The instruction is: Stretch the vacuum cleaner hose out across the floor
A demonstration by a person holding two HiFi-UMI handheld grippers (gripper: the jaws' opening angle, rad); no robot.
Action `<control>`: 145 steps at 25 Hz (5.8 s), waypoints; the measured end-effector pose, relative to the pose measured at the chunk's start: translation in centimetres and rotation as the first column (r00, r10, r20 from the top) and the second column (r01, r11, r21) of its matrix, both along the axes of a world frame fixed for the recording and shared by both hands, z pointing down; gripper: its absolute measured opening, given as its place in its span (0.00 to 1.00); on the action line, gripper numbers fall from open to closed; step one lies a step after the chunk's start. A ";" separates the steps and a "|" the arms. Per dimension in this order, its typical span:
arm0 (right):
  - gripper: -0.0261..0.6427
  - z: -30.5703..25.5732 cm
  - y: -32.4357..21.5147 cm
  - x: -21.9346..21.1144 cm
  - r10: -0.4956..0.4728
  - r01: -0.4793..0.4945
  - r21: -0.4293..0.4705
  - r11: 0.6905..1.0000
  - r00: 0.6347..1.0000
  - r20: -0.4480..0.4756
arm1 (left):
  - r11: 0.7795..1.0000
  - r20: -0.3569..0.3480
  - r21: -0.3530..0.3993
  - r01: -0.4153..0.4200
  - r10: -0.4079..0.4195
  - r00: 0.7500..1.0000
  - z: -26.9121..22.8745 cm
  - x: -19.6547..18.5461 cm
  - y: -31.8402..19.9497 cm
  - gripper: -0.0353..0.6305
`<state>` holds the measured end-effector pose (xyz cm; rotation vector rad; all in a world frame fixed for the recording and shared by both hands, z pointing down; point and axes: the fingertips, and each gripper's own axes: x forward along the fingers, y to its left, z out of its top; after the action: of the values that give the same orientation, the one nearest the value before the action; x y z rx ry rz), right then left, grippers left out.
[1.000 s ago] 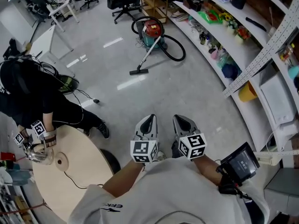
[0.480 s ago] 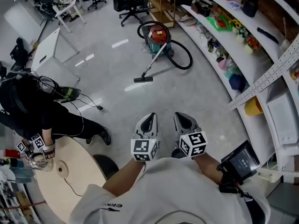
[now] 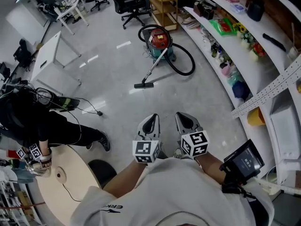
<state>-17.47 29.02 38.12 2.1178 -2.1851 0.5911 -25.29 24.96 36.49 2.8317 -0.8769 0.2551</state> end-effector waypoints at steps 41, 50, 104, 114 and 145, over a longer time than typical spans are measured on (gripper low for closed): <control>0.04 -0.4 -34.8 11.8 0.077 -0.080 -0.020 0.997 0.991 -0.112 | 0.999 -0.104 -0.032 0.020 -0.023 0.994 1.2 9.3 -35.6 0.06; 0.04 -0.2 -41.9 19.2 0.042 -0.043 -0.015 0.999 0.996 -0.073 | 0.999 -0.056 -0.017 0.033 -0.034 0.998 1.0 16.7 -42.0 0.06; 0.04 25.1 -73.8 44.2 0.026 -0.028 -0.467 0.884 1.000 -0.010 | 0.966 0.360 -0.248 0.079 0.016 0.933 28.2 35.3 -72.1 0.06; 0.04 32.3 -76.9 48.2 0.018 0.000 -0.521 0.854 0.999 0.028 | 0.958 0.434 -0.278 0.072 0.059 0.899 35.7 39.4 -74.5 0.06; 0.27 60.2 -81.5 51.1 0.034 0.095 -0.635 0.767 0.981 0.189 | 0.924 0.561 -0.366 -0.109 0.312 0.767 67.4 44.5 -76.2 0.26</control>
<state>33.67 -52.43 98.36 1.6932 -1.7077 1.3585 19.18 -51.25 103.85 2.5425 -0.5184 1.2852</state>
